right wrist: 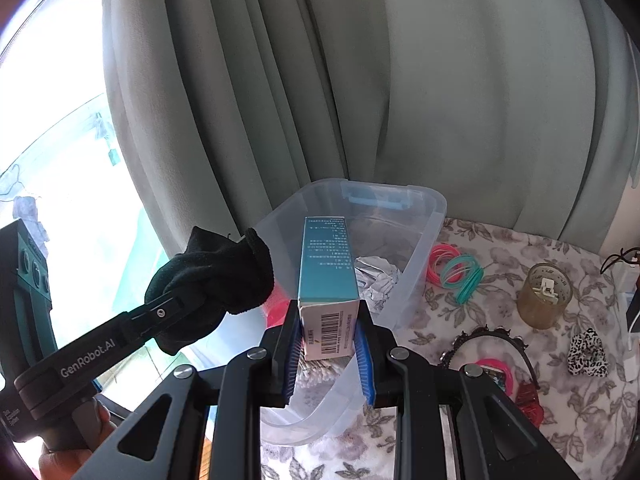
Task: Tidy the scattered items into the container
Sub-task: 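Open both grippers to drop the cloth and blue box into the box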
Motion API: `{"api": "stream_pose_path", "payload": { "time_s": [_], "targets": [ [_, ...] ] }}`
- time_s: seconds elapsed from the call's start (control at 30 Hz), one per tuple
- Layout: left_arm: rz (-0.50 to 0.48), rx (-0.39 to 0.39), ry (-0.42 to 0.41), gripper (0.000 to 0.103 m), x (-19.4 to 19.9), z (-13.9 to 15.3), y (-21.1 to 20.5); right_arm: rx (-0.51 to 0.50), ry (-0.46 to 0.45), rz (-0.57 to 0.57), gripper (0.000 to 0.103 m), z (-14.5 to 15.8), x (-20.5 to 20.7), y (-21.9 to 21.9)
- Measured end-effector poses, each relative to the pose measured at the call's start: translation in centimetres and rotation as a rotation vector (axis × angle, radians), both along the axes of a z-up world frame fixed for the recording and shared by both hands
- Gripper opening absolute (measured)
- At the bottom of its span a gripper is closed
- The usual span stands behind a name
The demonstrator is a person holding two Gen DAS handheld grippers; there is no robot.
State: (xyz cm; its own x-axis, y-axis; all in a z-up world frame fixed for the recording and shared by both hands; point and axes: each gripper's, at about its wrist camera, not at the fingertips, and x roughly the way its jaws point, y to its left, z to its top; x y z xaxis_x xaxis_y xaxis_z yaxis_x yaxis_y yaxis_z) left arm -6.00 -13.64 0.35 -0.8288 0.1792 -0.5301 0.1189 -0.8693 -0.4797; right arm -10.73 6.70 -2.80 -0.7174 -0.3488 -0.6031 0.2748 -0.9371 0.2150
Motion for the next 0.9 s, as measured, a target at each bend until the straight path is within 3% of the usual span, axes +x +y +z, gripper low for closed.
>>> {"api": "stream_pose_path", "payload": {
  "time_s": [0.1,0.23,0.33,0.5,0.77,0.9],
  "targets": [
    [0.008,-0.013,-0.010,0.030,-0.3,0.1,-0.1,0.012,-0.008,-0.002,0.029,-0.2,-0.3,-0.3],
    [0.029,-0.015,-0.020,0.054,-0.6,0.0,-0.3,0.024,-0.015,-0.013,0.031,-0.4,-0.5,-0.4],
    [0.028,-0.011,-0.028,0.058,-0.9,-0.1,-0.3,0.022,-0.017,-0.017,0.032,-0.4,-0.5,-0.2],
    [0.018,-0.018,-0.040,0.058,-1.4,-0.1,-0.2,0.018,-0.026,-0.020,0.033,-0.5,-0.4,0.0],
    [0.006,-0.018,-0.056,0.058,1.6,-1.5,0.3,0.016,-0.032,-0.013,0.034,-0.6,0.0,0.0],
    [0.004,-0.021,-0.059,0.058,2.7,-0.8,0.2,0.010,-0.030,-0.016,0.033,-0.5,0.2,0.2]
  ]
}}
